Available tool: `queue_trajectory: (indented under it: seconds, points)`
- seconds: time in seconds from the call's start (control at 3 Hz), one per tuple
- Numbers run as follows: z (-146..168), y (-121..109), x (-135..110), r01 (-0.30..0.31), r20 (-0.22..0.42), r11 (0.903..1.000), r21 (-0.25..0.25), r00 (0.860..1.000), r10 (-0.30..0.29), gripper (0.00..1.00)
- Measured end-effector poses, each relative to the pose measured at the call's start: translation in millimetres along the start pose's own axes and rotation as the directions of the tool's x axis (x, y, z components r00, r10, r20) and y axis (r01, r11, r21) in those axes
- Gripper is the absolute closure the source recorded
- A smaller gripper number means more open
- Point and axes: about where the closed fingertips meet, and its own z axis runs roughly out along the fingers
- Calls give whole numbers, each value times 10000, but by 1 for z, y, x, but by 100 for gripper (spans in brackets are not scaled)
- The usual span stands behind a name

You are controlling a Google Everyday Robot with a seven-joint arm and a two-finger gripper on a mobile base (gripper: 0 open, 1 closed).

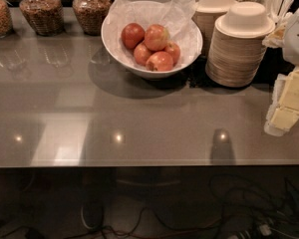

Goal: Pick apple from white bowl

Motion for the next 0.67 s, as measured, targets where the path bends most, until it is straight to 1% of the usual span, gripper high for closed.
queue_trajectory:
  seconds: [0.33,0.67]
  points:
    - [0,0,0,0,2,10000,2,10000,0,0]
    - [2,-4,-4,18,313,9996,270,9995,-26,0]
